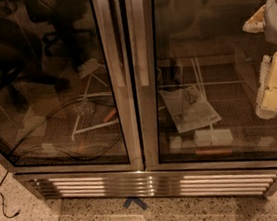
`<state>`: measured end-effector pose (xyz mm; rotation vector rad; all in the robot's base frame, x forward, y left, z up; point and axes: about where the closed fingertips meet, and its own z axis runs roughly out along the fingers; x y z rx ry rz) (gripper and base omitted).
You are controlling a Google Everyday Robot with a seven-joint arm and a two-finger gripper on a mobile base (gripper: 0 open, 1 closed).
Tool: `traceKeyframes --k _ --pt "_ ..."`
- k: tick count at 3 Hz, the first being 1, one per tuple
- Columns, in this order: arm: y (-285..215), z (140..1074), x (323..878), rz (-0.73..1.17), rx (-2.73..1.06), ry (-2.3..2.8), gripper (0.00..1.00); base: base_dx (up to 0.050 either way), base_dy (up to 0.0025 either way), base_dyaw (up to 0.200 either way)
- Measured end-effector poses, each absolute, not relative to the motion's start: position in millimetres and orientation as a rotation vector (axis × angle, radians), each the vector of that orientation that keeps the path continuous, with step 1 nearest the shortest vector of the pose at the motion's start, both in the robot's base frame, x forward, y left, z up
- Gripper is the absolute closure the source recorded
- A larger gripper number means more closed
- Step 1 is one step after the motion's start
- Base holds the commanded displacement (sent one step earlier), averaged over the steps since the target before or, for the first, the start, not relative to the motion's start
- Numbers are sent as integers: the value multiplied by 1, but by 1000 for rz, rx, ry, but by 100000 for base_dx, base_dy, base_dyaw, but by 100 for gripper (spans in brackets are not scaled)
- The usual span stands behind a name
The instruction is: Pick orange can from top drawer and place on counter
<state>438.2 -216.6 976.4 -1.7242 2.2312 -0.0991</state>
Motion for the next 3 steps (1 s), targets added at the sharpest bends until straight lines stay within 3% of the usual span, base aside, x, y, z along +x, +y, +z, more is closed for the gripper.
traceKeyframes --k 1,3 --pt "-217 976 438 -99 -1724 2231 0 5000 0 3" --pt "-208 978 434 -85 -1696 2195 0 0 0 0"
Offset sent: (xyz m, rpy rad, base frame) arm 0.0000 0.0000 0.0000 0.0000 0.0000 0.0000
